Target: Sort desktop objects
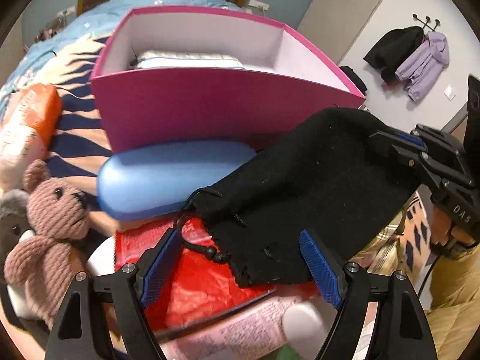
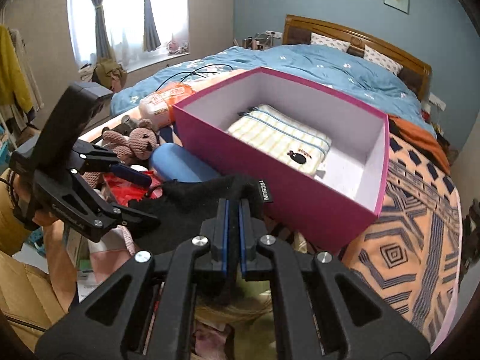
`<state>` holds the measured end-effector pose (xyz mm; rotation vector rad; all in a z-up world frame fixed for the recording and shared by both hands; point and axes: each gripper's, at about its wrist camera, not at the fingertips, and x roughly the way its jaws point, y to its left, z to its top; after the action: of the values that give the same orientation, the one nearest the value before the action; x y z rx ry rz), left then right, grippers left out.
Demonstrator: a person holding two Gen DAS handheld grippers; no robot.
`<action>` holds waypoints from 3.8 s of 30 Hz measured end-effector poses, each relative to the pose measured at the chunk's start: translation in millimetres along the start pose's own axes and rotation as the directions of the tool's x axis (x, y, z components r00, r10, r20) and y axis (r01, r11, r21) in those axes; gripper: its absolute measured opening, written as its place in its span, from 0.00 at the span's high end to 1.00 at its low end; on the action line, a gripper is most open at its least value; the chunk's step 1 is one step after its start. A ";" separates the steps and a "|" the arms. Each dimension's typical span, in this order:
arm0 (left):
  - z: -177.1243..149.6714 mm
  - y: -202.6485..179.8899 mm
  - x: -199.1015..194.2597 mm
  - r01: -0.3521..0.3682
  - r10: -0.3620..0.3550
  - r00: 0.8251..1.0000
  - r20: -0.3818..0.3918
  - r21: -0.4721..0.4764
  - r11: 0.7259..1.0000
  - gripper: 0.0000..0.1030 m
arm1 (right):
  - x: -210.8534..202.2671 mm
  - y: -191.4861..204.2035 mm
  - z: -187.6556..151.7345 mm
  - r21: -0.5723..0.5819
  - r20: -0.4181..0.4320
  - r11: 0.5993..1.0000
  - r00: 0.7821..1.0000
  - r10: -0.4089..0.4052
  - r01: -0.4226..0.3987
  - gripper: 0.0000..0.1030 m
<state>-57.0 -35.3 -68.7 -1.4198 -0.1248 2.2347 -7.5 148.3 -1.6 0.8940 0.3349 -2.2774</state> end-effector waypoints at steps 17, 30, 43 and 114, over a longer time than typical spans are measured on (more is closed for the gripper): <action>25.8 9.7 34.3 0.141 -0.148 0.981 -0.127 -0.062 0.988 0.18 | 13.3 -18.1 -11.4 0.092 0.010 0.994 0.998 0.059 -0.060 0.93; 18.9 -1.6 4.2 0.014 -0.014 1.000 0.016 -0.019 1.000 0.83 | 4.7 -18.5 -10.6 0.100 0.048 0.991 0.996 0.081 -0.085 0.93; 28.7 -7.6 -49.0 -0.022 0.012 0.982 0.188 0.047 0.999 0.86 | -20.8 -3.2 9.5 0.036 0.127 0.995 0.988 0.085 -0.090 0.93; 85.7 -14.5 -95.1 -0.085 0.059 0.952 0.301 0.076 0.993 0.89 | -27.0 -15.3 68.3 -0.023 0.213 0.997 0.974 0.083 -0.080 0.93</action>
<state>-94.2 -49.7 53.9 -1.0487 -0.0734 2.4710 -37.6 142.3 66.8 0.6360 0.2141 -2.2661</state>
